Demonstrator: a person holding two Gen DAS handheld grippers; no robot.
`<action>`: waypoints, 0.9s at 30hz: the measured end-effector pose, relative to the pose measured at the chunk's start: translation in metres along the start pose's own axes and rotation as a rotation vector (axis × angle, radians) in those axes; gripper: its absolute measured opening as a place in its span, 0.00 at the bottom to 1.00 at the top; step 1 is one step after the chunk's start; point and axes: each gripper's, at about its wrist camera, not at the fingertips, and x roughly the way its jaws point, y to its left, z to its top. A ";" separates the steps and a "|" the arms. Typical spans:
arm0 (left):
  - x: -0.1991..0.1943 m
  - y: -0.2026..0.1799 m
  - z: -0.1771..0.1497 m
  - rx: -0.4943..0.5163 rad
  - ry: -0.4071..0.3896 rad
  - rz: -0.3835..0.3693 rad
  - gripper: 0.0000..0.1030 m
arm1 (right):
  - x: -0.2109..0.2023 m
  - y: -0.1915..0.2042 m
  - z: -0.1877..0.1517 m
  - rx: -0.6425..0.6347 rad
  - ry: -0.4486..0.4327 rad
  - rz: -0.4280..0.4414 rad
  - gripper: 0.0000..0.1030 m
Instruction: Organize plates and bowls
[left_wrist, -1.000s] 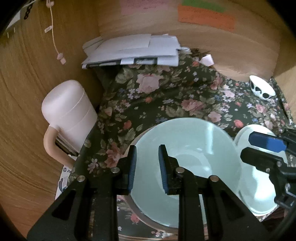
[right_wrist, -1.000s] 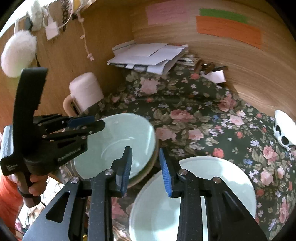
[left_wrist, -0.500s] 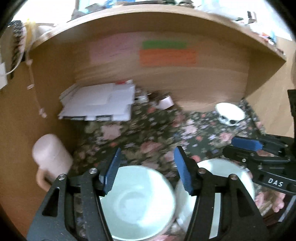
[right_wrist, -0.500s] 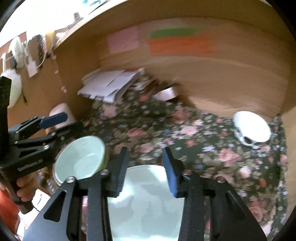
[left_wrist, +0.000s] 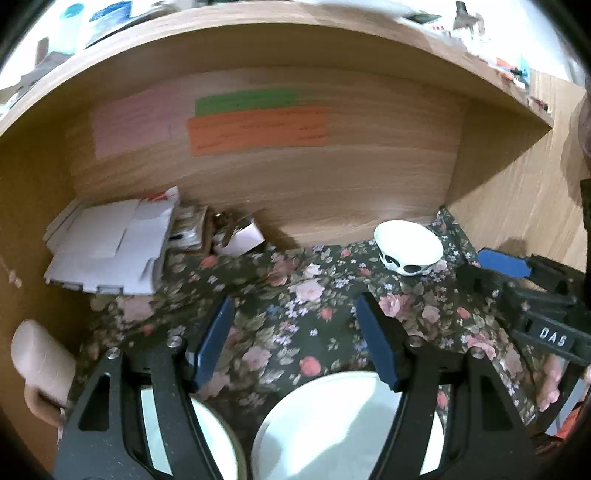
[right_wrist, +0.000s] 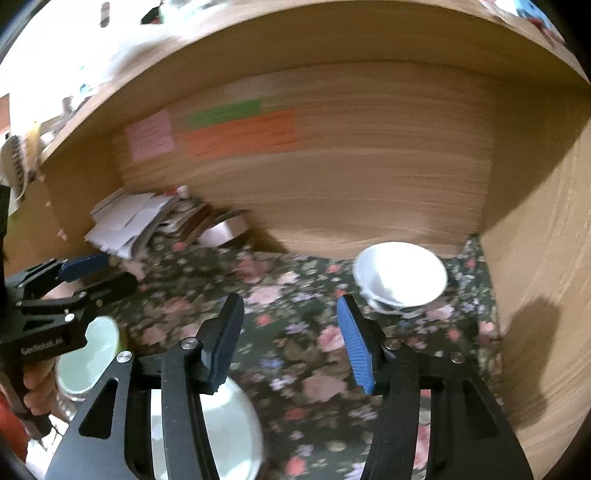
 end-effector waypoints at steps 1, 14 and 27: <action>0.005 -0.004 0.003 0.007 0.006 0.001 0.66 | 0.002 -0.006 0.001 0.009 0.000 -0.012 0.49; 0.087 -0.060 0.032 0.084 0.080 -0.034 0.66 | 0.068 -0.090 0.004 0.144 0.105 -0.159 0.49; 0.158 -0.096 0.041 0.193 0.135 -0.050 0.66 | 0.140 -0.141 -0.002 0.231 0.237 -0.196 0.49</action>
